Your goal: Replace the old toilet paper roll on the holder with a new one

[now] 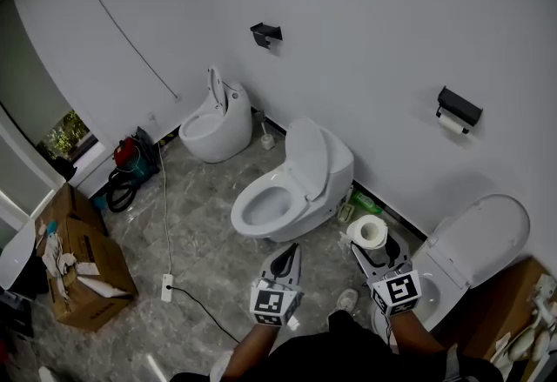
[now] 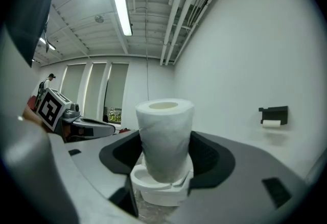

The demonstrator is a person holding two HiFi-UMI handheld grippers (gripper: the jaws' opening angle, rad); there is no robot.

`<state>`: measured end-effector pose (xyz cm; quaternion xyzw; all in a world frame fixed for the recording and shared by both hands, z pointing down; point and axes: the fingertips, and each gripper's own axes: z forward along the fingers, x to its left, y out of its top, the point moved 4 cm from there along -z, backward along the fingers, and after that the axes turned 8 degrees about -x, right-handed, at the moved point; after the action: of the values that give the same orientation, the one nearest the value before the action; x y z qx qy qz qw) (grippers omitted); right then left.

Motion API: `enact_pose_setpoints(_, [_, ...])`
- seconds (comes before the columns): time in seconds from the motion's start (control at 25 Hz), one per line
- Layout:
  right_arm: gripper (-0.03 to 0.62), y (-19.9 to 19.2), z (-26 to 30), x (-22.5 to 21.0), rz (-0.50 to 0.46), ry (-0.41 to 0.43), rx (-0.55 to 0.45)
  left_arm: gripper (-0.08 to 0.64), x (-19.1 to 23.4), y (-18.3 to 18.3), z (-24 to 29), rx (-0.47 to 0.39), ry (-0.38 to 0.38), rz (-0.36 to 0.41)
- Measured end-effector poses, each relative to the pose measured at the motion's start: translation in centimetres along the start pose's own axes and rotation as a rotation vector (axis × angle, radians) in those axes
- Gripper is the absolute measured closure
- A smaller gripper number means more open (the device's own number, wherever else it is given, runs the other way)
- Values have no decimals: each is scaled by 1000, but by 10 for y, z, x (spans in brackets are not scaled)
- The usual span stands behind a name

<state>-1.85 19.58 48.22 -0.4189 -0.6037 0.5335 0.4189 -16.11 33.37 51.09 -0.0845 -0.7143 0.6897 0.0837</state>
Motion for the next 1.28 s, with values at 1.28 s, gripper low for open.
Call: enact_pose_setpoints(1.28, [318,-17,80,-252,29,-285,1,554,-46,-6,317,50,-316,49])
